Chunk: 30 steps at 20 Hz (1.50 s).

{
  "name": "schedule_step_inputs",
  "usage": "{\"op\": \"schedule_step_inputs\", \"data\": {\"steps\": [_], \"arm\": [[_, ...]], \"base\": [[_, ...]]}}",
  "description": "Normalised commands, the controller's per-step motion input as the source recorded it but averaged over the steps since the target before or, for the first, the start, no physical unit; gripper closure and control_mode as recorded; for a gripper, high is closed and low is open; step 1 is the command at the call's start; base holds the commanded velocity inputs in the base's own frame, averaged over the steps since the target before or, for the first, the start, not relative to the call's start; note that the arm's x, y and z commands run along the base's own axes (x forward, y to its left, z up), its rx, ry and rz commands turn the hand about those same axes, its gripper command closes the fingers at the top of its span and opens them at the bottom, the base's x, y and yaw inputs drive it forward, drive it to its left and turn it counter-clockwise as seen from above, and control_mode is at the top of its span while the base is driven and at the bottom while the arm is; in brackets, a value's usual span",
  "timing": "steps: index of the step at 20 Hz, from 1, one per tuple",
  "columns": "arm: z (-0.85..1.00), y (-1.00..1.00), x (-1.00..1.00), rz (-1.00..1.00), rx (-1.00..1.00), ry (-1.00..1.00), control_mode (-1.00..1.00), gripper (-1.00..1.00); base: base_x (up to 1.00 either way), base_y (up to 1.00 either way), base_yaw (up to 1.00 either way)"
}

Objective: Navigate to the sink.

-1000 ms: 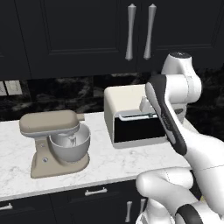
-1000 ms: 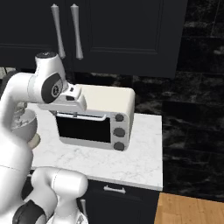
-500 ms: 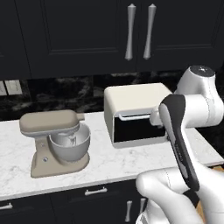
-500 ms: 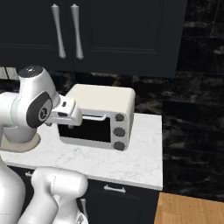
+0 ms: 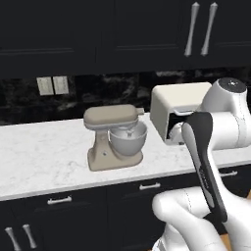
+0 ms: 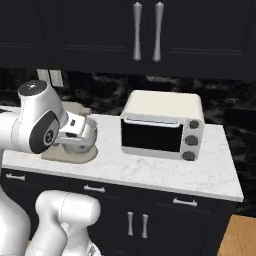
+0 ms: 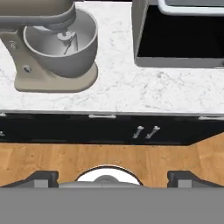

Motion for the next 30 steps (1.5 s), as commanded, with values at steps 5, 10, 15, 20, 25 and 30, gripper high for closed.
{"op": "schedule_step_inputs", "data": {"steps": [5, 10, 15, 20, 25, 30], "arm": [[0.0, 0.0, 0.0, 0.0, 0.0, 0.0, 1.0, -1.0], [0.0, 0.0, 0.0, 0.0, 0.0, 0.0, 1.0, -1.0], [0.0, 0.0, 0.0, 0.0, 0.0, 0.0, 1.0, -1.0], [0.0, 0.0, 0.0, 0.0, 0.0, 0.0, 1.0, -1.0], [0.0, 0.0, 0.0, 0.0, 0.0, 0.0, 1.0, -1.0], [0.0, 0.0, 0.0, 0.0, 0.0, 0.0, 1.0, -1.0]], "base": [[-0.69, 0.92, 0.07], [-0.66, 1.0, 0.32], [-0.18, 1.0, 0.52], [-0.06, 0.98, 0.6], [0.0, 0.17, 0.84], [0.17, -0.04, 0.94]]}}
